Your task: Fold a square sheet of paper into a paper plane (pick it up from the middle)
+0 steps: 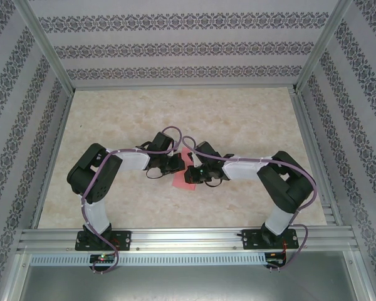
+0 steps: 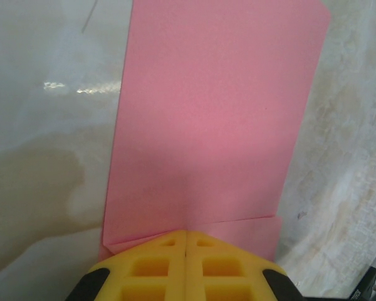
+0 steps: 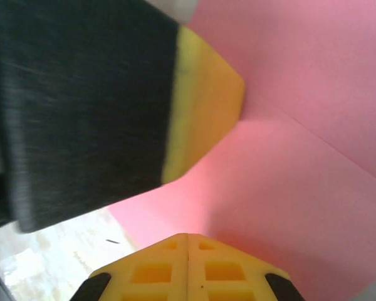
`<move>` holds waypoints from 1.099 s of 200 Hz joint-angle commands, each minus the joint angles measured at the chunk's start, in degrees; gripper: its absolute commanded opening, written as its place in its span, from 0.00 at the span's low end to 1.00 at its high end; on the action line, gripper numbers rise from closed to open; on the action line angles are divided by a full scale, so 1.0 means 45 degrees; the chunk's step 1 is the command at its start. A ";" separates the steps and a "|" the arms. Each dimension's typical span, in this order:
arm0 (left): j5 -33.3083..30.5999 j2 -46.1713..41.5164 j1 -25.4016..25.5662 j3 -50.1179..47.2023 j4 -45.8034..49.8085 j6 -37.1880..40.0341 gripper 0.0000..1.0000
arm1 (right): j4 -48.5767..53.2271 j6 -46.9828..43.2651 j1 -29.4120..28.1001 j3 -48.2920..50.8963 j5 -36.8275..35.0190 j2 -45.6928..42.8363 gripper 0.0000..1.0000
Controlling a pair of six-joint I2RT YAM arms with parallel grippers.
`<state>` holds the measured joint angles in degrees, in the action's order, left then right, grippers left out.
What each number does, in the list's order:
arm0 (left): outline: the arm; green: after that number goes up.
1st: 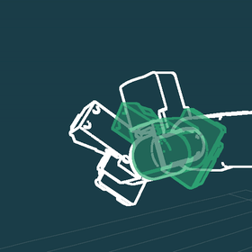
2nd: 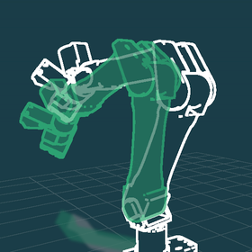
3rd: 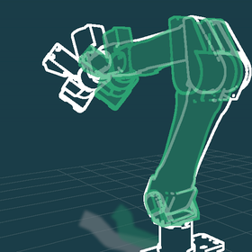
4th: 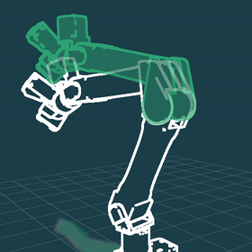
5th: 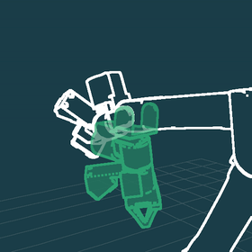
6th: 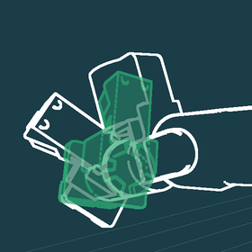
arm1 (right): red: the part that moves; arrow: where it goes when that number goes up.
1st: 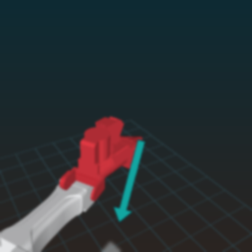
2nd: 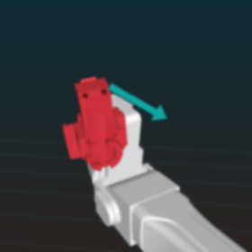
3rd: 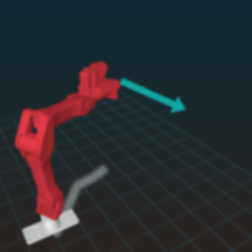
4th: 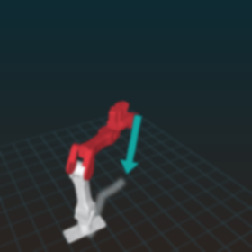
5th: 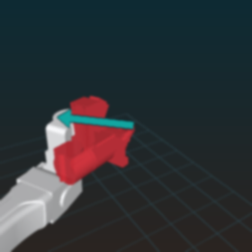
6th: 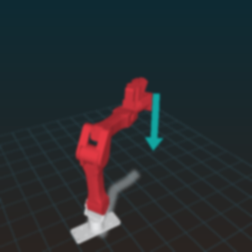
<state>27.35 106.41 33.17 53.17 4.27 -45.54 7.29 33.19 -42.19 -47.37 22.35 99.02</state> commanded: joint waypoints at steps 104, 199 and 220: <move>-0.1466 0.1222 0.0165 -0.0631 0.1284 -0.0093 0.00 | 0.0563 -0.0625 0.0018 0.2749 0.1208 -0.1246 0.03; 0.0172 0.0550 0.0235 -0.0275 0.0148 0.0080 0.06 | 0.0863 0.2556 0.1480 0.1193 -0.3062 -0.3823 0.21; 0.0782 0.0021 0.0269 -0.0057 -0.0266 0.0061 0.13 | 0.1113 0.2761 0.1487 0.0774 -0.3480 -0.3836 0.33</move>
<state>29.28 106.74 33.19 53.17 2.76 -45.56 10.61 41.93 -35.48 -41.43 11.97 82.37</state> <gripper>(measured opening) 0.100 0.282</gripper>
